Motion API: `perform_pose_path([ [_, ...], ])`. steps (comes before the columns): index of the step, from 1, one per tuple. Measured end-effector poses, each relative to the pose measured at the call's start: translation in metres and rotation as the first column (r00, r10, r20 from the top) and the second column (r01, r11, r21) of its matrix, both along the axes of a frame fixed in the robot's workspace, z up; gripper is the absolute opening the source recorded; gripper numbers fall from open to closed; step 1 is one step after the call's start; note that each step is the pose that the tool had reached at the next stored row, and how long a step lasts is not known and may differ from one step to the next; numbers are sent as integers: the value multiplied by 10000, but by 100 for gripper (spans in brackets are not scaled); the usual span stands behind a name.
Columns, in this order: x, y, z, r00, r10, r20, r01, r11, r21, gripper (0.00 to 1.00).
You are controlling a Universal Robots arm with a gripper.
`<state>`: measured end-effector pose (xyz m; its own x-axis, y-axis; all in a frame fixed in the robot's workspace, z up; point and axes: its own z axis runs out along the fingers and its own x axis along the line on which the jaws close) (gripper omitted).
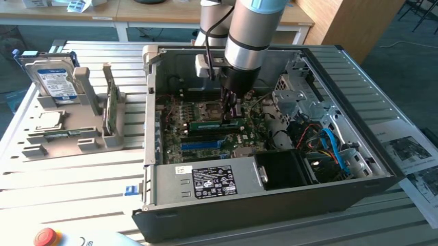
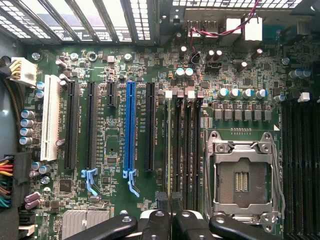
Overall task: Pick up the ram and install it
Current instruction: 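Insert the ram into the slot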
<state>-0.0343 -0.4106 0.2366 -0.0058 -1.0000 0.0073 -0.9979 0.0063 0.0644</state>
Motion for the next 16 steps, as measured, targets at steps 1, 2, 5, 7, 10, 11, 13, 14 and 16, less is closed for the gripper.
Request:
perform_pose_path([
  [1,-2,0,0,10000,-1,11,1,10000,0,11],
  [2,-4,0,0,10000,-1,24,1,10000,0,11],
  [5,-6,0,0,10000,1,51,-1,10000,0,11],
  [7,-6,0,0,10000,1,51,-1,10000,0,11],
  [10,-8,0,0,10000,0,51,0,10000,0,11],
  [11,-11,0,0,10000,-2,51,2,10000,-1,11],
  [13,-16,0,1,10000,-1,51,1,10000,-2,11],
  [14,-16,0,0,10000,-1,52,1,10000,-1,11],
  [16,-17,0,0,10000,-4,51,4,10000,-1,11],
])
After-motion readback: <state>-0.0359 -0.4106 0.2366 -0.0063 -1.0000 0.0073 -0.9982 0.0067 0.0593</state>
